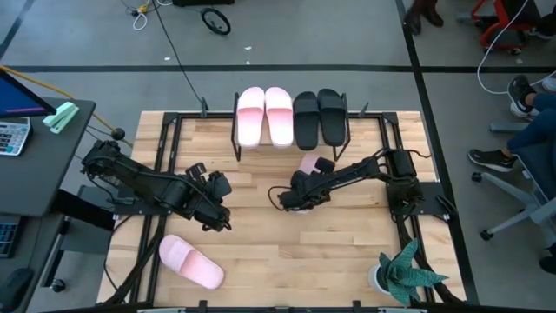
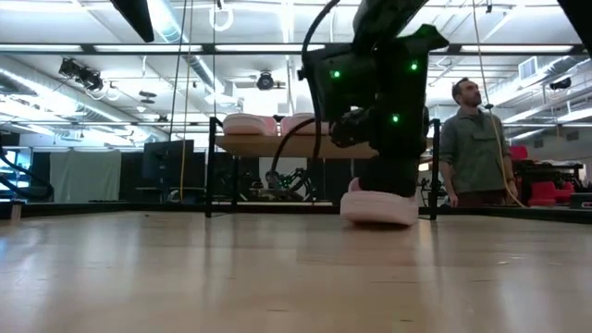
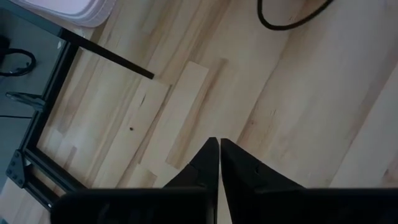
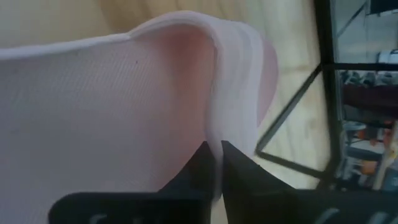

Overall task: Pick and place slides into the shelf
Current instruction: Put the top pink slide under the shelf

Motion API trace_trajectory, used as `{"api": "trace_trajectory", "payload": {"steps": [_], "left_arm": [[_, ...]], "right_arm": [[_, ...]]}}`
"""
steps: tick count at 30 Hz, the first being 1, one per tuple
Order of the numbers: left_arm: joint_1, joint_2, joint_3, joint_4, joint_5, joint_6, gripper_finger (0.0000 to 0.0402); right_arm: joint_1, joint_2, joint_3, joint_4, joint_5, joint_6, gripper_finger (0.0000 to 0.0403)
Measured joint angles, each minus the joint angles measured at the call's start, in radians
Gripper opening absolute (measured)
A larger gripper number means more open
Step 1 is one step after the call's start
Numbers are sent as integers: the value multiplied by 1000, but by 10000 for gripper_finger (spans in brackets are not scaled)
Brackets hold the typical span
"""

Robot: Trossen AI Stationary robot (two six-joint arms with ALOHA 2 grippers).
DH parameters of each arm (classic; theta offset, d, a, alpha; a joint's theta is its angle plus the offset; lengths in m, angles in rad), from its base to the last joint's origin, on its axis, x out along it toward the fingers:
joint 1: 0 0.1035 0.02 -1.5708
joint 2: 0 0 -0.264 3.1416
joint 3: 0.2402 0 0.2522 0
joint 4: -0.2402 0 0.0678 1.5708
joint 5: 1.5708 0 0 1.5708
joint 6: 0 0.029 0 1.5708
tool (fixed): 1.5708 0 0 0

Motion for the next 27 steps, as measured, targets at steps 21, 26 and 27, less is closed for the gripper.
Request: {"api": "trace_trajectory", "payload": {"steps": [21,26,27], "left_arm": [[0,0,0,1,0,-9,6],[0,0,0,1,0,-9,10],[0,0,0,0,0,-9,15]], "right_arm": [[45,-297,-2,22,-93,37,68],[73,-298,-2,61,-97,37,71],[77,-287,-2,62,-105,37,72]]}}
